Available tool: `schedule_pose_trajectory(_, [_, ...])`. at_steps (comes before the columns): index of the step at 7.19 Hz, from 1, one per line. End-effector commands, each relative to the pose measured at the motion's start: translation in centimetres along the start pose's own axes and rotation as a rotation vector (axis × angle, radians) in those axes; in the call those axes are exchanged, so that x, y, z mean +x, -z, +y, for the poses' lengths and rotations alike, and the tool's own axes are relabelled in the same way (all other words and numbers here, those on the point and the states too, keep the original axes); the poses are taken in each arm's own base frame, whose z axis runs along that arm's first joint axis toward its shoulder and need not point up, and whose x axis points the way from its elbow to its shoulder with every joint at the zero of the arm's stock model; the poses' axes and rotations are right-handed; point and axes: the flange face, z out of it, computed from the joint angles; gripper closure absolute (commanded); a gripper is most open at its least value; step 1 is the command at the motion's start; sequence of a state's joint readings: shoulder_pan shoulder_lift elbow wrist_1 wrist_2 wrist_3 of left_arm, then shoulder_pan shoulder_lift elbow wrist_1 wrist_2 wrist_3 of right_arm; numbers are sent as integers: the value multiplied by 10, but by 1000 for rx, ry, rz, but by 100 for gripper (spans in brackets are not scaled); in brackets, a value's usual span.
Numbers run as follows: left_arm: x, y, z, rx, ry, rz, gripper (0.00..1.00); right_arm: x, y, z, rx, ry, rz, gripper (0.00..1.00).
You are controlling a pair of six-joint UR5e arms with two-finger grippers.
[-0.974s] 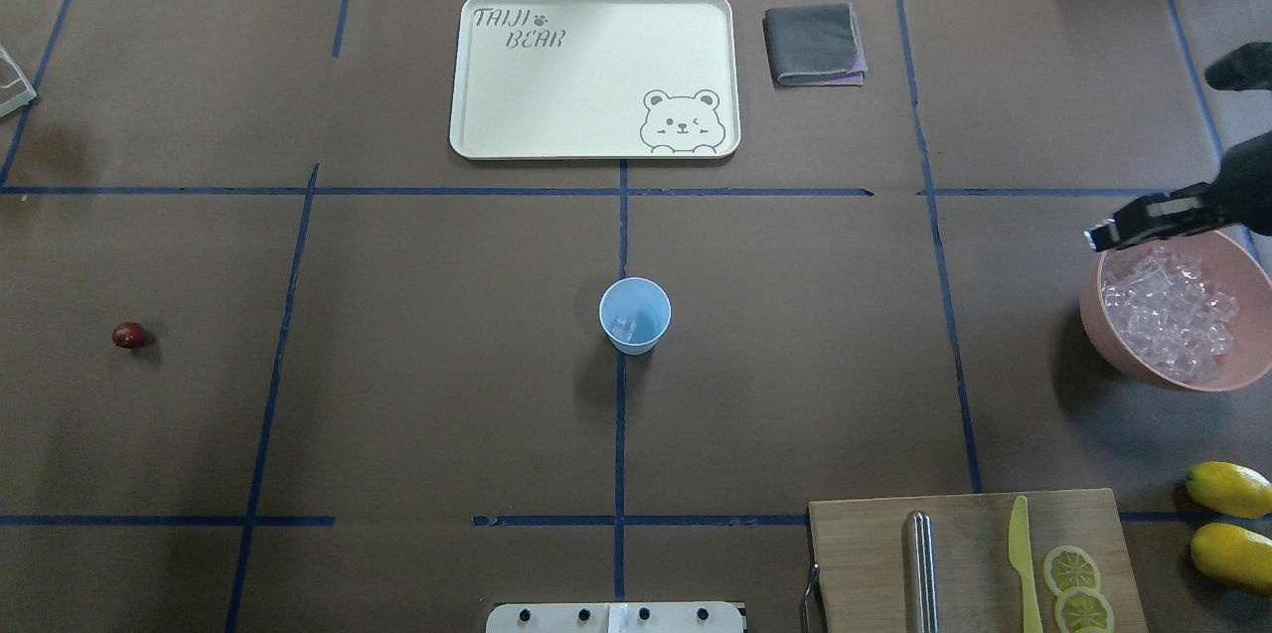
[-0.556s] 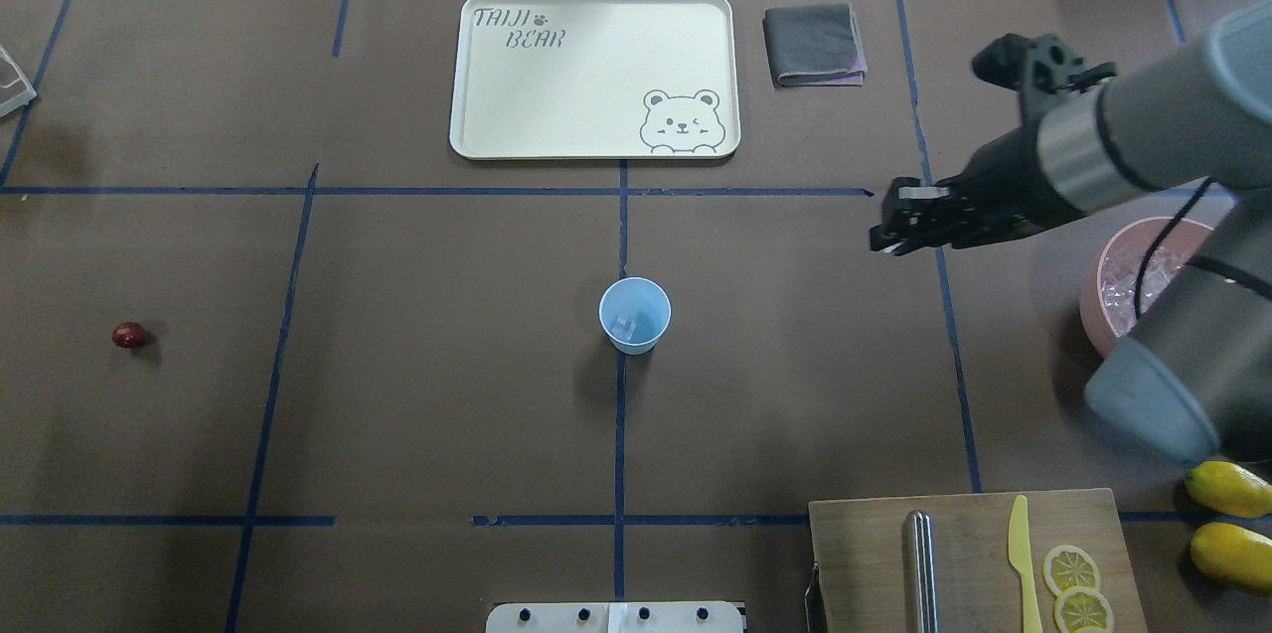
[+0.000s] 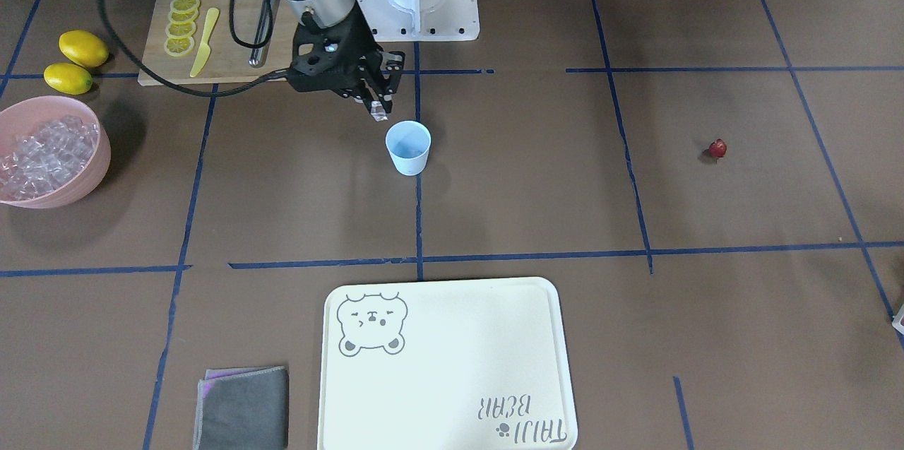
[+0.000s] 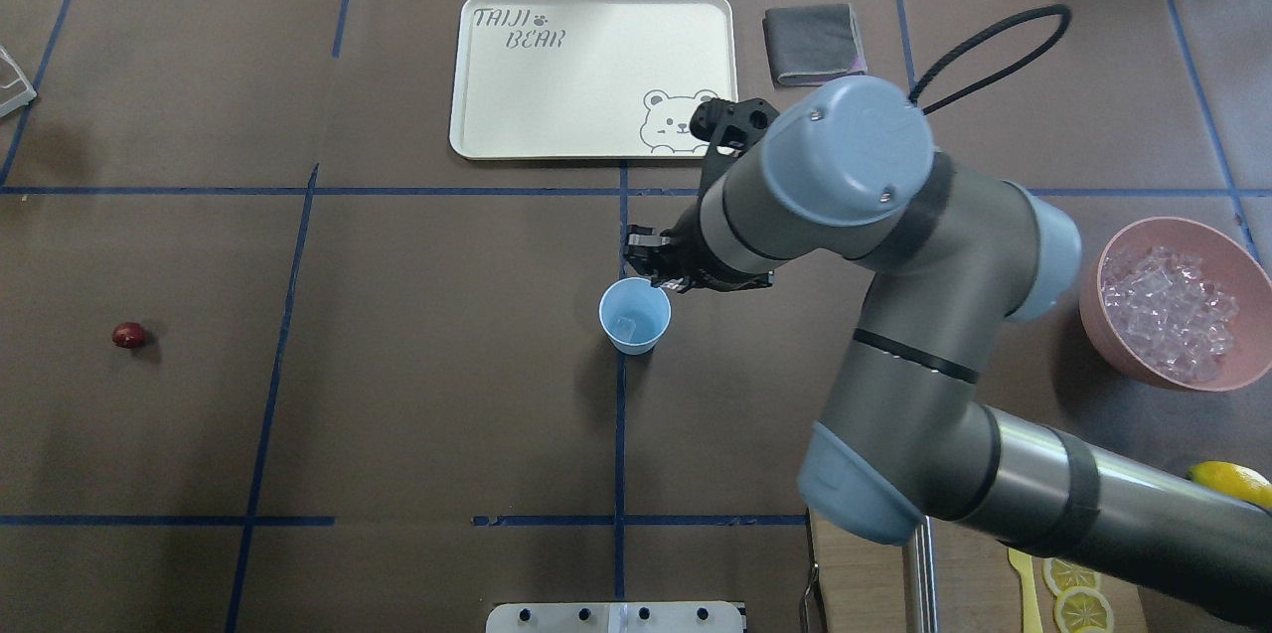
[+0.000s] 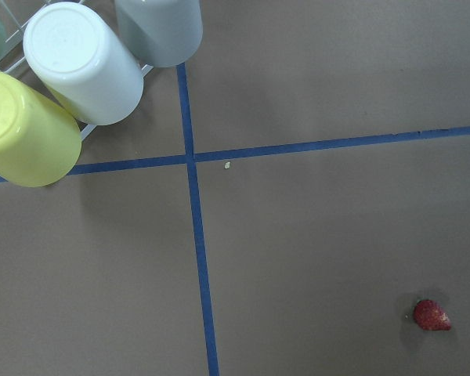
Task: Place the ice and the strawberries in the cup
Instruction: 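Carry the ice with the right gripper to the blue cup and release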
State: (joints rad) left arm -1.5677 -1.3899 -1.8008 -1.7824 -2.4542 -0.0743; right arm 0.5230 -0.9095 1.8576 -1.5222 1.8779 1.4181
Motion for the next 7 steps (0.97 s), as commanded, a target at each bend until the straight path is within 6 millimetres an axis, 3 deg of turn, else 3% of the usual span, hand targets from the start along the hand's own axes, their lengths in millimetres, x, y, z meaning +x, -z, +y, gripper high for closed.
schedule_pose_trajectory(1, [2,1,-1,5,-10,1,0,-23,-30,3,13,-5,10,99])
schedule_pose_trajectory(3, [5,2,-2,12,-19,24,0,-15,-39,6,5,4,28,92])
schedule_pose_trajectory(4, [7,1,-1,6,-15,42,0,-12,-49,5,2,2,47,54])
schedule_pose_trajectory(5, [9,1,-1,3,-14,74,0,-11,-54,6,-1,3,55,24])
schedule_pose_trajectory(7, [7,-1,1,-5,-1,76,0,-11,-54,6,-1,3,55,19])
